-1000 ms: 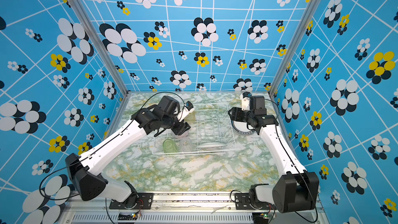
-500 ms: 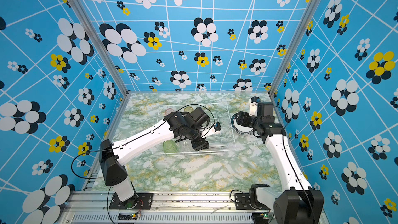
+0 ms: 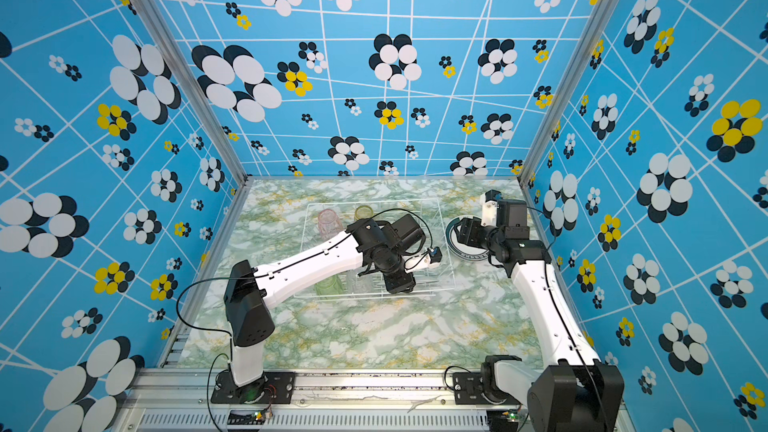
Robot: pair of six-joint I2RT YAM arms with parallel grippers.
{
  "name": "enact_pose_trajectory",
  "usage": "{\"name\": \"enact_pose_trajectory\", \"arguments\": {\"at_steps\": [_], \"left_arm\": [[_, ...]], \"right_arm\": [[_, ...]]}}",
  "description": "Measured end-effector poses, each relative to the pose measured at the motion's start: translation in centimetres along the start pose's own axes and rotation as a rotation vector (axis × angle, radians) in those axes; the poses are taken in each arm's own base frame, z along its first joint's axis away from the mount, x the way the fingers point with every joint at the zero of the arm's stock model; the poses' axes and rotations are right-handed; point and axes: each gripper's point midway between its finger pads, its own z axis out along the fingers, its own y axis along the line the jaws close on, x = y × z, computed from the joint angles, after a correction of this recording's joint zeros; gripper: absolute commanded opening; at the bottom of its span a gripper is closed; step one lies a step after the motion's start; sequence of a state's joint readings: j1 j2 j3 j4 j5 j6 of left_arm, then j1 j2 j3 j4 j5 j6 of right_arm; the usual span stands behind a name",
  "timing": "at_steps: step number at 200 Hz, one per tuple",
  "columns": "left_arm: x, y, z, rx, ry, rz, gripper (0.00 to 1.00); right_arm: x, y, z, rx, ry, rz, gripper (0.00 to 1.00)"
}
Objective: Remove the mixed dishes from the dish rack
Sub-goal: 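Lower the left gripper onto the next white plate in the rack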
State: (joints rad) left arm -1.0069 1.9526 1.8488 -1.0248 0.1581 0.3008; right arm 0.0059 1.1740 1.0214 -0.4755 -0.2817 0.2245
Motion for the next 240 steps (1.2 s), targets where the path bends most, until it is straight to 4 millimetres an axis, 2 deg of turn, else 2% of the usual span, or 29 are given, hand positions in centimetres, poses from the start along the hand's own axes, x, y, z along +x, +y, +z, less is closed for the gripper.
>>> {"name": "enact_pose_trajectory", "arguments": {"at_steps": [16,66,107,158,185,219,240], "left_arm": [[0.2,0.6,0.1,-0.031,0.012,0.001,0.37],[-0.1,2.4,0.0,-0.134,0.009,0.002,0.38],[-0.3,3.6,0.0,-0.202,0.002,-0.001,0.34],[0.4,5.2,1.2,-0.294,0.018,-0.010,0.32],[1.0,5.7,2.0,-0.318,0.027,-0.017,0.24],[0.7,5.9,1.9,-0.336,0.009,-0.019,0.16],[0.7,6.1,1.9,-0.352,0.020,0.035,0.03]], "right_arm": [[0.1,0.0,0.0,0.000,0.001,0.000,0.73],[0.9,-0.3,0.4,0.005,0.020,0.006,0.73],[1.2,-0.4,0.5,0.006,0.027,0.008,0.73],[1.2,-0.4,0.5,0.006,0.027,0.008,0.73],[1.2,-0.4,0.5,0.006,0.027,0.008,0.73],[1.2,-0.4,0.5,0.006,0.027,0.008,0.73],[1.2,-0.4,0.5,0.007,0.027,0.008,0.73]]}}
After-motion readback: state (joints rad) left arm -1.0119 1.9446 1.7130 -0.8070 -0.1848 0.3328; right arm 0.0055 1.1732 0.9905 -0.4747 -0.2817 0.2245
